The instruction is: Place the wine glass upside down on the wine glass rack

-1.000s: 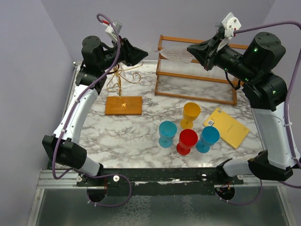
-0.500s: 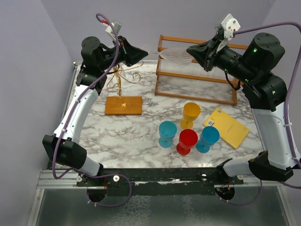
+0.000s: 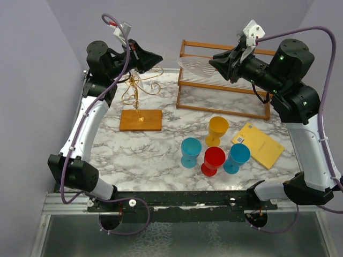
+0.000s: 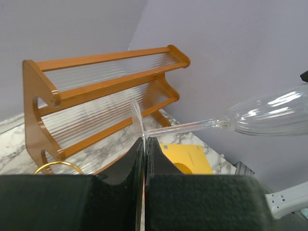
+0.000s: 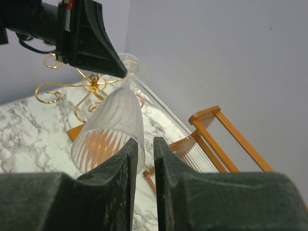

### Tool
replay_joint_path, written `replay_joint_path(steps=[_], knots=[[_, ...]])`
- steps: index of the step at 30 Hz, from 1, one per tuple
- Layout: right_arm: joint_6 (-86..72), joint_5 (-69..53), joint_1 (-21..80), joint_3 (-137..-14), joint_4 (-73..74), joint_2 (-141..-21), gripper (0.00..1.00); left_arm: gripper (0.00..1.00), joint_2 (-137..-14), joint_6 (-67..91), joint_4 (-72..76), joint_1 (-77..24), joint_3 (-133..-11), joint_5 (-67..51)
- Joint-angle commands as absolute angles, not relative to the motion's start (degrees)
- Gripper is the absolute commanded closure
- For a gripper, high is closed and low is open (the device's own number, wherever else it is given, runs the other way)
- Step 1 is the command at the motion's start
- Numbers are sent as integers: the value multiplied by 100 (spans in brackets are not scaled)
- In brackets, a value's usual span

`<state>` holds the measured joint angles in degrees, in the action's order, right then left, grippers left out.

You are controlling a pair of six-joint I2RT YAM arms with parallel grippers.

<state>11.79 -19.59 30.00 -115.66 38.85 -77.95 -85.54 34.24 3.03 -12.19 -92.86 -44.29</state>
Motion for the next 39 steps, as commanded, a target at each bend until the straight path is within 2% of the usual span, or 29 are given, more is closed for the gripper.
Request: replay_joint_path(steps=[1, 6, 12, 17, 22, 32, 39], knots=[[1380, -1602, 3006, -11468, 3698, -7700, 76, 100, -8261, 3523, 620, -918, -9216, -4662], [1441, -1410, 3012, -11473, 3698, -7671, 58, 100, -8130, 3570, 750, -328, -9185, -4740], [1578, -1215, 3011, -11416, 3707, -7632, 44, 100, -7926, 3148, 445, 512, -9383, -4612], [1977, -871, 3015, -10834, 3576, -7546, 37, 100, -7762, 1585, -799, 910, -9910, -3656], [2306, -1108, 3015, -10000, 3478, -7444, 12, 100, -7544, -9, -1646, 946, -10289, -2287], [2322, -1918, 3015, -8412, 2887, -7235, 9, 100, -7301, -1877, -2057, 1060, -10740, 196], [1949, -2414, 3007, -7827, 2530, -7439, 9, 100, -7230, -3450, -1647, 1063, -10350, 1438]])
